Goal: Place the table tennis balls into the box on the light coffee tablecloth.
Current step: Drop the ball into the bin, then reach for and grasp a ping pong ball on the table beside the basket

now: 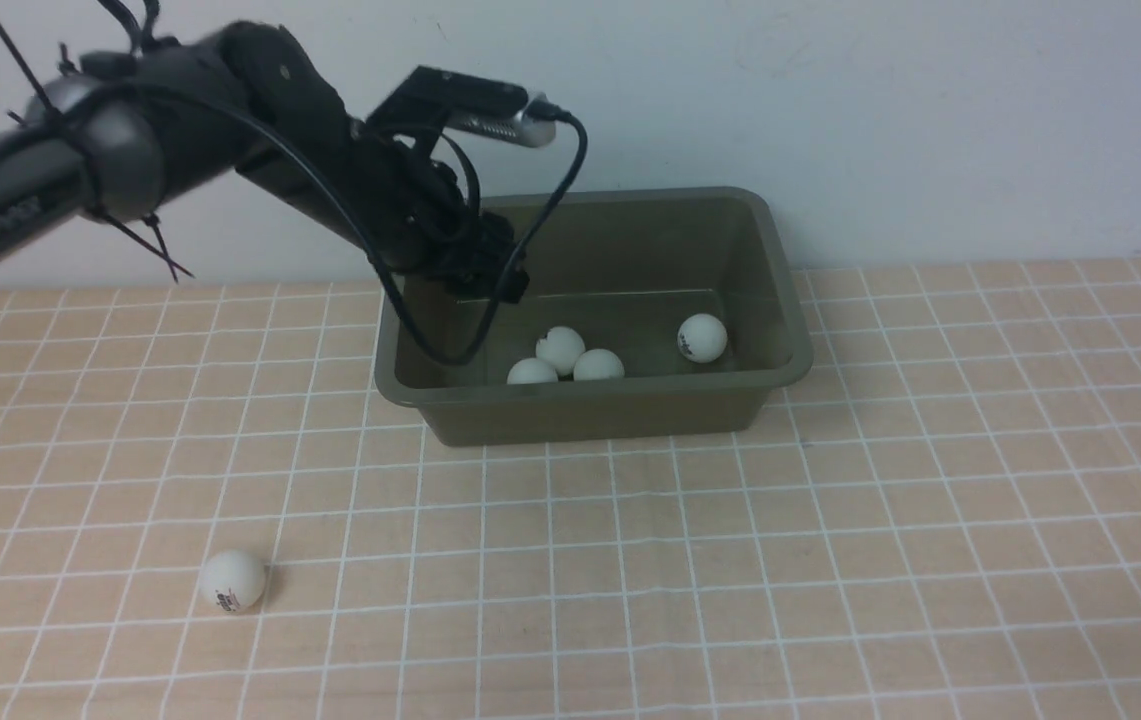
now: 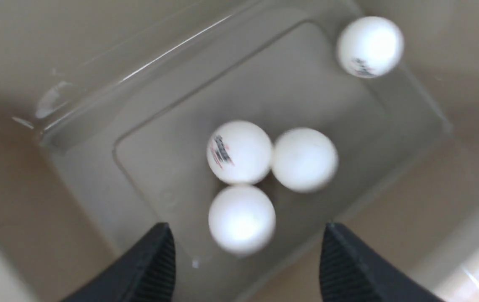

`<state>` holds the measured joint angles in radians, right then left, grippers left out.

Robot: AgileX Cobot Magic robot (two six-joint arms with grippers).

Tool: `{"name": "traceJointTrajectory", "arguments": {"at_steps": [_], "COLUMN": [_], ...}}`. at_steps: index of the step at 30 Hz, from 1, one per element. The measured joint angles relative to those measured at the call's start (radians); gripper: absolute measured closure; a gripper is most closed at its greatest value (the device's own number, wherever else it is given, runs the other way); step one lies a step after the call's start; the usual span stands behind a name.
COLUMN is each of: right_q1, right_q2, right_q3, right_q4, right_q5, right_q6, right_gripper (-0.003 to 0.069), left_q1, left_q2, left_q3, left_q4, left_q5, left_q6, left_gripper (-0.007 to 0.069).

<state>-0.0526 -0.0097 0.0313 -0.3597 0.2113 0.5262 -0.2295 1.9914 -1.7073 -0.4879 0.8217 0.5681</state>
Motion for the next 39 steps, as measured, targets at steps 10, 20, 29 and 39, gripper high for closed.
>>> {"name": "traceJointTrajectory", "arguments": {"at_steps": [10, 20, 29, 39], "right_q1": [0.000, 0.000, 0.000, 0.000], "right_q2": [0.000, 0.000, 0.000, 0.000], "right_q3": [0.000, 0.000, 0.000, 0.000], "right_q4": [0.000, 0.000, 0.000, 0.000], "right_q5": [0.000, 0.000, 0.000, 0.000], "right_q6": [0.000, 0.000, 0.000, 0.000], "right_gripper": [0.0671, 0.0671, 0.0671, 0.0671], "left_q1": [0.120, 0.153, 0.153, 0.153], "left_q2": [-0.244, -0.374, -0.375, -0.373], "left_q3": [-0.028, 0.350, 0.674, 0.699], "left_q4": [0.334, 0.375, 0.408, 0.414], "left_q5": [0.390, 0.353, 0.011, -0.055], "left_q6": [-0.263, -0.309, -0.310, -0.311], "left_gripper": [0.0238, 0.0239, 0.0239, 0.0237]}}
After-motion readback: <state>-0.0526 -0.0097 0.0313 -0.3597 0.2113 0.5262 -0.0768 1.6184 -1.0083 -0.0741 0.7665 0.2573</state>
